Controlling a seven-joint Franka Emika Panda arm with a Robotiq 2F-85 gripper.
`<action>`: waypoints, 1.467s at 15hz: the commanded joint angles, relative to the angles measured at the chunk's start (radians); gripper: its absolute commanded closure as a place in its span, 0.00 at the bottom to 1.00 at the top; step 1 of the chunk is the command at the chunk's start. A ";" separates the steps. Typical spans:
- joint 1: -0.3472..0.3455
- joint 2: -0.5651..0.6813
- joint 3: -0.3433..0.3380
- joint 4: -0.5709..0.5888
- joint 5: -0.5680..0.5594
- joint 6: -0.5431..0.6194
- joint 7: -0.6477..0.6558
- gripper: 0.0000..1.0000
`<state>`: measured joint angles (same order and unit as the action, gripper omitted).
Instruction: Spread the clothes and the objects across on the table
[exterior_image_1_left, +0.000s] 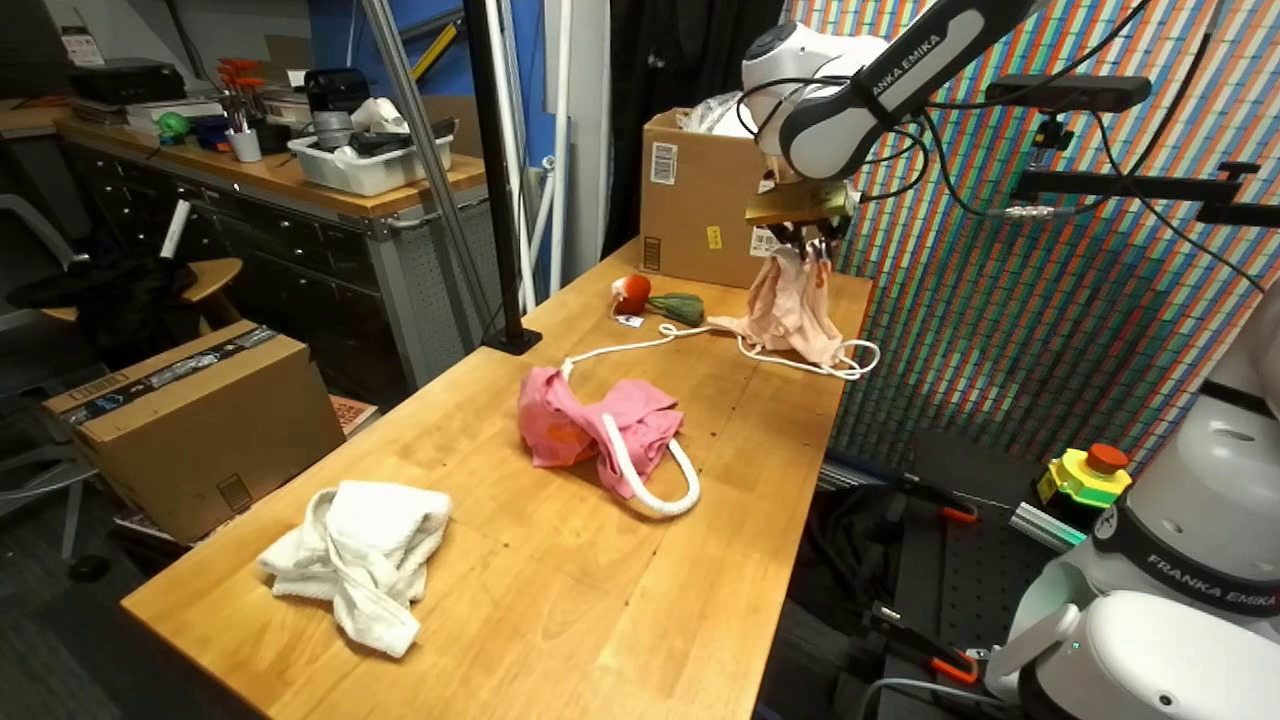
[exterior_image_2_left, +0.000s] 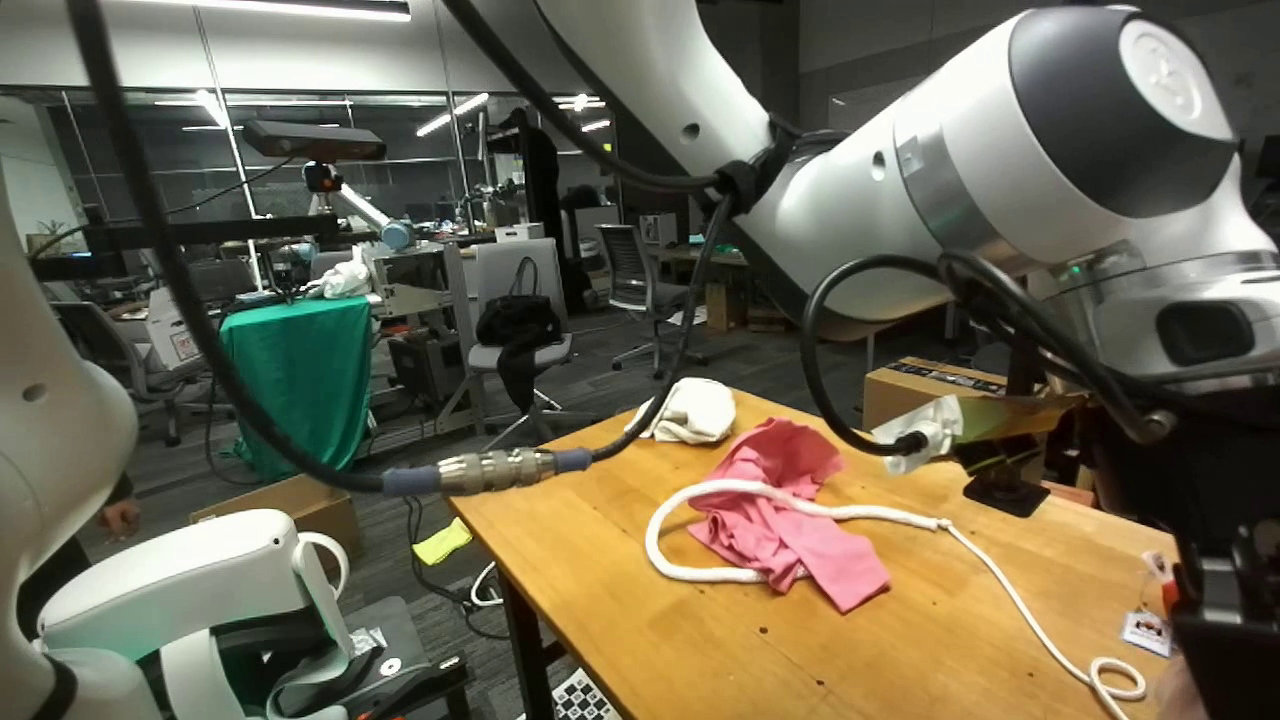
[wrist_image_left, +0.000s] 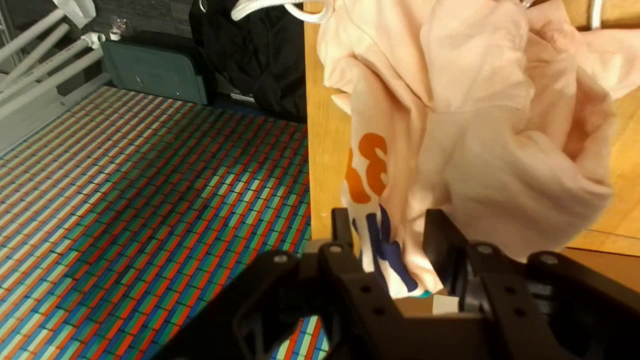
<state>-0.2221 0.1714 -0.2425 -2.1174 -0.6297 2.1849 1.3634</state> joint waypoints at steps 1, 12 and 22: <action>0.012 0.030 -0.008 0.048 0.049 -0.021 -0.029 0.25; 0.104 -0.091 0.066 -0.071 0.027 0.012 -0.184 0.00; 0.281 -0.087 0.259 -0.148 0.025 0.053 -0.340 0.00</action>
<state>0.0227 0.0985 -0.0174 -2.2437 -0.5996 2.2026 1.0894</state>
